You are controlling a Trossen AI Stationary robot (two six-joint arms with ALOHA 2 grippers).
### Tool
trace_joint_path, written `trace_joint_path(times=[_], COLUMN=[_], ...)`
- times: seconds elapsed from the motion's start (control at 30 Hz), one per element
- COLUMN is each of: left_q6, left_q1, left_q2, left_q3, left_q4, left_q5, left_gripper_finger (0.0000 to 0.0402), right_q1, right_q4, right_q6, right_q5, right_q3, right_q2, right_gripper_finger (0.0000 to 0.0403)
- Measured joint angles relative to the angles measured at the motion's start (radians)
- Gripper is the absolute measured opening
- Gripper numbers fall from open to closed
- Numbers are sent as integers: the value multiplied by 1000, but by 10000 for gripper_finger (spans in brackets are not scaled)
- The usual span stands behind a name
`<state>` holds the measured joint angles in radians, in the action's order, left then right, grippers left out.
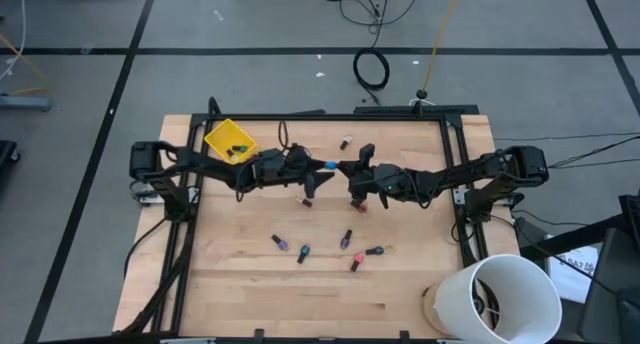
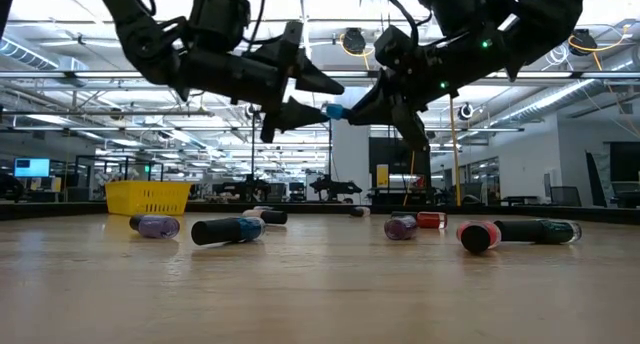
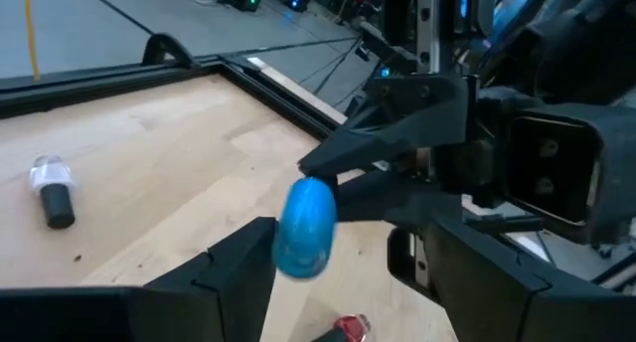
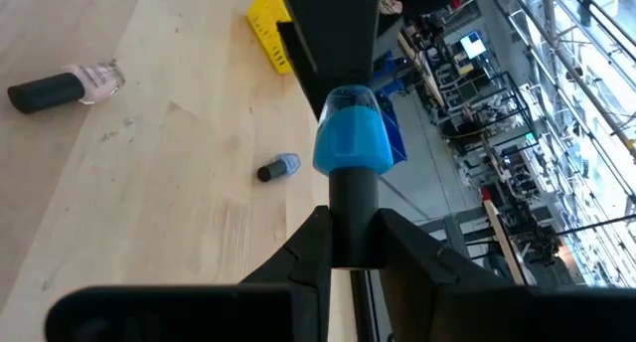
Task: Pick & Place Nail Polish
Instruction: Put the blue nail polish into the yellow bin
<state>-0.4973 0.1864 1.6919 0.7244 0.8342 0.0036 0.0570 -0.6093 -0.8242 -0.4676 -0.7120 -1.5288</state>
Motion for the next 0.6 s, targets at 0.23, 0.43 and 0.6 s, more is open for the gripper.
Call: trace_joint_path(times=[0.23,0.43,0.6], left_q6=[-2,2,4], left_q1=[3,3,3], left_q2=[9,9,9], left_q3=[49,49,49], left_q4=[-78,-92,-108], left_q5=[-1,-1,-3], left_gripper_finger=[246,246,245], right_q1=[0,0,0], right_q4=[0,0,0], right_q6=[4,4,4], right_q5=[0,0,0], right_q3=[0,0,0], right_q2=[0,0,0], right_gripper_finger=[48,48,48])
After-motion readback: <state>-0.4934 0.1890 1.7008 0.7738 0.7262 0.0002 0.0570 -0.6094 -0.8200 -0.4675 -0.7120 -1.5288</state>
